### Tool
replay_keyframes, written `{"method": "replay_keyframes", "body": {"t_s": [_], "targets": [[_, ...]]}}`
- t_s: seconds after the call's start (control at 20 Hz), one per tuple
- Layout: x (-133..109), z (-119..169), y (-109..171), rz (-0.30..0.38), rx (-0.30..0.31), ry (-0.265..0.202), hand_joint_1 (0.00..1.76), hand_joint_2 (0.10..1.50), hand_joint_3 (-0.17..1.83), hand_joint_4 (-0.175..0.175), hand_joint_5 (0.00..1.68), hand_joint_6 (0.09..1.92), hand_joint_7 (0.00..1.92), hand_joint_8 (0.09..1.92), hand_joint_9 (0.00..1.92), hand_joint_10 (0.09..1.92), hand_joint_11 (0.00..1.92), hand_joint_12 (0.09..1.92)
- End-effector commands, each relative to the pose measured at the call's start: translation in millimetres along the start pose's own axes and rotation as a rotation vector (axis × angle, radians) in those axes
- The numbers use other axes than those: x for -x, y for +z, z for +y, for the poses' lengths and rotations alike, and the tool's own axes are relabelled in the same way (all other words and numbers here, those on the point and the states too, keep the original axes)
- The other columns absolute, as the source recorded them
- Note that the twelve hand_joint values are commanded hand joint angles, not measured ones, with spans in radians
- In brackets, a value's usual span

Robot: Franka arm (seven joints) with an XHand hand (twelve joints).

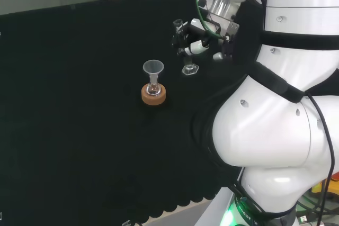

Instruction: Put the graduated cylinder back on the table.

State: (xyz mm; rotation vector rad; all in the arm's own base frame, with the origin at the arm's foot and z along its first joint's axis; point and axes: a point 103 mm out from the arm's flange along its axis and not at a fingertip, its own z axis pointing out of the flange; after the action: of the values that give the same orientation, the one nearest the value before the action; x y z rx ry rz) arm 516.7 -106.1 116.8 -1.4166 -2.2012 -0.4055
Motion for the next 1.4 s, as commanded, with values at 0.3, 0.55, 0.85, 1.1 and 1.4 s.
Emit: {"method": "replay_keyframes", "body": {"t_s": [0.3, 0.55, 0.85, 1.1, 1.4], "targets": [[15.2, 6.0, 8.7, 0.056, 0.101, -0.017, 1.36, 1.15, 0.0, -0.155, 0.98, 0.73, 0.91, 1.16, 1.45, 0.09, 1.22, 0.67], [18.4, 7.1, 12.2, 0.058, 0.095, -0.014, 1.36, 1.15, 0.0, -0.149, 0.97, 0.73, 0.9, 1.18, 1.45, 0.09, 1.21, 0.67], [23.2, 4.5, 17.4, 0.091, 0.084, 0.0, 1.4, 1.13, 0.0, -0.141, 0.94, 0.77, 0.86, 1.19, 1.35, 0.31, 1.18, 0.7], [23.4, 3.9, 19.7, 0.103, 0.078, 0.002, 1.41, 1.11, 0.01, -0.162, 0.84, 0.96, 0.83, 0.91, 1.02, 0.91, 1.07, 0.82], [22.8, 0.1, 14.4, 0.108, 0.085, 0.0, 1.22, 1.1, 0.0, -0.123, 0.8, 0.75, 0.84, 0.65, 1.19, 0.29, 1.1, 0.87]]}}
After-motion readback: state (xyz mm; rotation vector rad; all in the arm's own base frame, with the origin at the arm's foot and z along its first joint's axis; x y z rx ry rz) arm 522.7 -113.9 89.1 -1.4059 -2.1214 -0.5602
